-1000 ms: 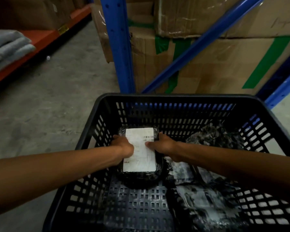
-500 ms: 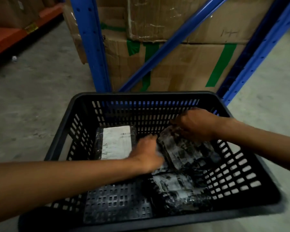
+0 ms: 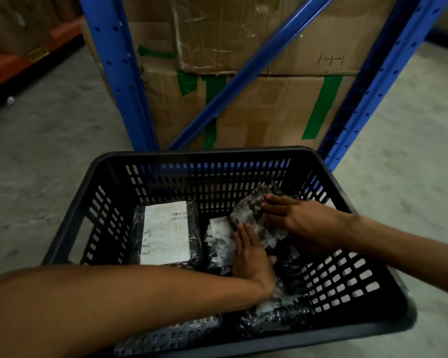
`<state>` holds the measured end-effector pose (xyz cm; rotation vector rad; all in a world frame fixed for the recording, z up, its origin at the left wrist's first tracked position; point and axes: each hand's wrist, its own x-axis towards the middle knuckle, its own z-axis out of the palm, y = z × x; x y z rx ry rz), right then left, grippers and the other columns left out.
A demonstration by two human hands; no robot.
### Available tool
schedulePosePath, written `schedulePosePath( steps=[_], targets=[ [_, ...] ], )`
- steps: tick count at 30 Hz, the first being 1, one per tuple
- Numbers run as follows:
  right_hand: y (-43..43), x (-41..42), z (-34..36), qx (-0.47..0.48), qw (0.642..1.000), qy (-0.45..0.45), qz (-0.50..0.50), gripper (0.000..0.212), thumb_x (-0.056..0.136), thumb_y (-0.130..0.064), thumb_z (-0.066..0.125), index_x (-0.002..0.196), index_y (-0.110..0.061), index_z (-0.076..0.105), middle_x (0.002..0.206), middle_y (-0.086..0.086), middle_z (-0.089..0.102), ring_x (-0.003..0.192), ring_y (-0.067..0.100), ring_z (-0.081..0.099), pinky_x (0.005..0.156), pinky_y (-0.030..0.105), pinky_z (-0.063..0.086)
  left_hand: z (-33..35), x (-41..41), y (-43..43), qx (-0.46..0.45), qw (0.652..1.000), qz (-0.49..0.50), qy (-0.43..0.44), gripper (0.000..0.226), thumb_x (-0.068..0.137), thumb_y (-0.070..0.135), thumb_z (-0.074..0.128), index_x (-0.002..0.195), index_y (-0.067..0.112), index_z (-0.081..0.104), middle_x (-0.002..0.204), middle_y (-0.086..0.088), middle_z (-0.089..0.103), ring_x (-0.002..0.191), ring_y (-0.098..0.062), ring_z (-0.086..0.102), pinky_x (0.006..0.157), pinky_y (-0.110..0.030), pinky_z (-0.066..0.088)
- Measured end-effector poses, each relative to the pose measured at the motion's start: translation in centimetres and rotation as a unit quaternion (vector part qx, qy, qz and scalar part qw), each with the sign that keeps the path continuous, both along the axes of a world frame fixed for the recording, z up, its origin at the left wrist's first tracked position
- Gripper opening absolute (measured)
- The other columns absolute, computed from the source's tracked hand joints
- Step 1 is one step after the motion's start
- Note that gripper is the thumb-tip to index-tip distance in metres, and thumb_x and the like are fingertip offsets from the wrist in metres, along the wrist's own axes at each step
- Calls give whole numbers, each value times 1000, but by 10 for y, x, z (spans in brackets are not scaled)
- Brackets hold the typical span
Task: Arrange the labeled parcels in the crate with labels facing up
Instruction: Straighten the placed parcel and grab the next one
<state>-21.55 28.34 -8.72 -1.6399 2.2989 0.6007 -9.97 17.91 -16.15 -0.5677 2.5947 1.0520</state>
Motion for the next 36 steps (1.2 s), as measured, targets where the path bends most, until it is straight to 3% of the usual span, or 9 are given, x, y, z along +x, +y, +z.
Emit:
schedulePosePath(
  steps=[4,7,12,17,23,26,30,32,36],
  targets=[
    [-16,-8,49,-145,981,-120,-36,46,89,-34,68,132,-23,59,129,1,65,114,15,65,94,39,54,33,9,-57,100,989,-57,87,55,99,34,49,151,19,37,149,-8,50,138,-25,47,111,-40,42],
    [-30,-18,86,-244,930,-245,-128,32,89,-52,64,114,-32,66,99,-8,75,85,6,72,69,29,59,81,10,-114,168,977,-29,126,40,98,39,49,121,12,67,118,-13,72,114,-26,66,102,-46,49],
    [-67,-21,75,-375,661,-510,-402,43,89,-61,59,97,-26,82,102,3,82,97,22,78,81,35,62,134,31,-184,386,912,104,95,58,80,67,56,122,29,70,120,-11,73,110,-31,67,100,-45,49],
    [-114,16,12,-314,465,-612,-557,59,80,-60,71,114,-12,74,117,13,77,111,32,72,99,48,56,102,68,-194,316,919,228,56,39,85,21,72,122,10,67,111,-8,77,103,-24,74,94,-38,56],
    [-148,55,-34,-345,504,-599,-518,29,85,3,73,114,6,71,102,15,81,84,24,80,63,29,64,77,68,-214,169,935,304,61,31,87,27,70,111,7,70,108,-11,76,97,-28,73,90,-42,58],
    [-173,42,-33,-370,531,-570,-506,34,90,-8,72,123,2,67,116,17,76,96,26,77,80,34,64,74,50,-230,110,939,320,56,36,91,32,63,116,7,67,113,-11,73,101,-29,71,90,-39,58],
    [-196,52,-51,-314,698,-477,-432,53,96,-33,64,144,-16,50,140,7,64,113,20,67,100,31,55,69,34,-232,-35,976,210,-51,44,95,24,54,135,7,54,134,-11,60,121,-28,60,98,-33,51],
    [-202,56,-63,-298,719,-458,-430,78,95,-49,59,158,-19,25,146,6,59,129,25,58,113,40,45,59,30,-227,-97,975,183,-81,62,97,20,49,153,3,27,149,-15,44,134,-30,49,106,-33,45],
    [-192,32,-60,-253,746,-474,-394,58,94,-57,54,144,-30,49,145,-3,58,123,18,59,105,32,46,58,27,-216,-150,970,181,-60,80,94,17,53,158,9,6,158,-15,22,145,-31,30,115,-37,35]
  ],
)
